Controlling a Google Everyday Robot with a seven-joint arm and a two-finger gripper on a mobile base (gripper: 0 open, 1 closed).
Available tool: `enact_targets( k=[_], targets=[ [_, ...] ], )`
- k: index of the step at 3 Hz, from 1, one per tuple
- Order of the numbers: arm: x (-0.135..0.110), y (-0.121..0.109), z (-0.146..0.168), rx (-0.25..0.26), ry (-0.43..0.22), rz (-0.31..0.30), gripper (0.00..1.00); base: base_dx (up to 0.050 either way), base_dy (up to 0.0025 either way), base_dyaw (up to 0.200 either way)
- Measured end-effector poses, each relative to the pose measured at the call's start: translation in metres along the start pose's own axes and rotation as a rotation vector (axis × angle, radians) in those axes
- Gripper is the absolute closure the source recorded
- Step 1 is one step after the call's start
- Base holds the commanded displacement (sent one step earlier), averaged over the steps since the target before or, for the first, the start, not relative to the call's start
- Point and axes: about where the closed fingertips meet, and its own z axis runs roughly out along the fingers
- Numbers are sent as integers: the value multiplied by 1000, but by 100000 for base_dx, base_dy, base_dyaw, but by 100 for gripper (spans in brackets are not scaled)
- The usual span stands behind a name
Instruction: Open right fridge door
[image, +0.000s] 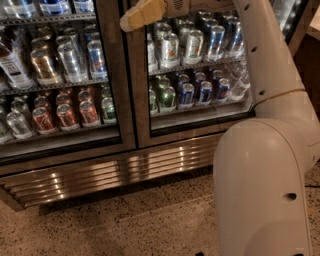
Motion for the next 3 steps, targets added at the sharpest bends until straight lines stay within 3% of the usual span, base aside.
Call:
enact_targets(
  k=[2,3],
  targets=[
    [20,-5,12,-28,18,73,0,0,0,0],
    [20,-5,12,-29,18,73,0,0,0,0]
  ],
)
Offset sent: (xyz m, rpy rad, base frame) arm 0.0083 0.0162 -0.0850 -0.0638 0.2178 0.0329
